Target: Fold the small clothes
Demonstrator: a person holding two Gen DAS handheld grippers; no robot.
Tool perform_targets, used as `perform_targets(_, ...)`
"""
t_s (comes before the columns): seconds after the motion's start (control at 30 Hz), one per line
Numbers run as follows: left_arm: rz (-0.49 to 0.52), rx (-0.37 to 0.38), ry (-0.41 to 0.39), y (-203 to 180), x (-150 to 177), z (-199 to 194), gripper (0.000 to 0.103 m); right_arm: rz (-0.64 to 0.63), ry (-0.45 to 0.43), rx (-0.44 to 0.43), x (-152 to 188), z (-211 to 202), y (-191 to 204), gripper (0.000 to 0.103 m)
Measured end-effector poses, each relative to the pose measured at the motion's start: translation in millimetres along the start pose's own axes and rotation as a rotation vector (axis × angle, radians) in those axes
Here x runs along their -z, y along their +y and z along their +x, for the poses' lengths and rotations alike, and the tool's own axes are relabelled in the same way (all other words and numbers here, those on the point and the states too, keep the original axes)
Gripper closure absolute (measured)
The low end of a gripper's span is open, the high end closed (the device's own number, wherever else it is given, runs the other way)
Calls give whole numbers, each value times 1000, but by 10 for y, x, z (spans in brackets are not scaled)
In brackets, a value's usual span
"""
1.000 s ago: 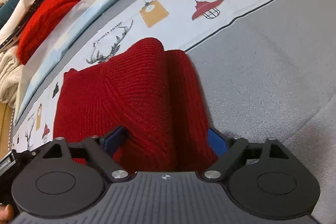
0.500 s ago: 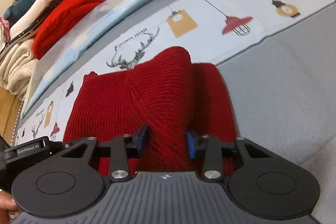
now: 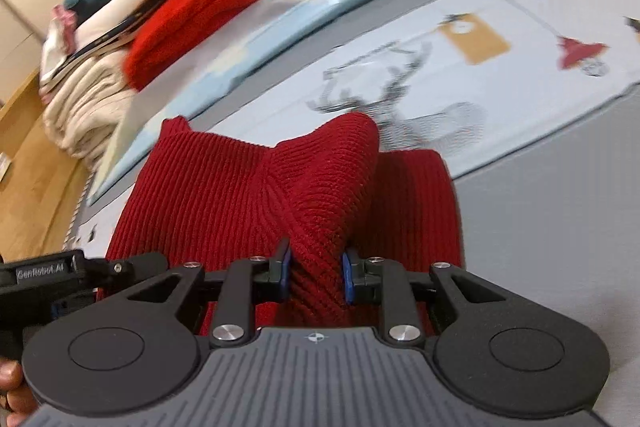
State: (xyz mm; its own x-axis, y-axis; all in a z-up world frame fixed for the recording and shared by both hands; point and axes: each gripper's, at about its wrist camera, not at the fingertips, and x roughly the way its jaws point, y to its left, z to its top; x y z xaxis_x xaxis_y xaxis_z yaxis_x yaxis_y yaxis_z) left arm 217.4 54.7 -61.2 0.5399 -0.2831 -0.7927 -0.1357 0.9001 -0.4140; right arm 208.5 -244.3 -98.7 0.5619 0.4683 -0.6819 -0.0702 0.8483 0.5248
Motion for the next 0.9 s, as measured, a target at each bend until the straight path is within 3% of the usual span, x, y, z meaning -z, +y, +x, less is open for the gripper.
perform_targets(0.13,2,-49,-8,227,-54,-71,40,-40,22,-21,40,104,221,78)
perform_targets(0.3,32,-201,1,416,10,-222,39,-83,99,49,101,228,312,73)
perform_targets(0.37,82,-208,-3,418,0,-441,38,-128,89,84,102,220,382,73)
perform_targets(0.47,188,-228,-72,370,49,-856,34,-123,88,94,119,192,391,71)
perform_targets(0.57,240,-214,-134,364,168,-1214,30,-115,65,114,125,107,401,63)
perform_targets(0.67,253,-189,-169,344,315,-1325,30,-101,63,88,151,16,413,54)
perform_targets(0.77,269,-186,-198,368,505,-1191,30,-98,82,110,213,-14,409,47)
perform_targets(0.9,194,-252,-31,506,634,-789,36,-100,115,117,294,-33,402,45)
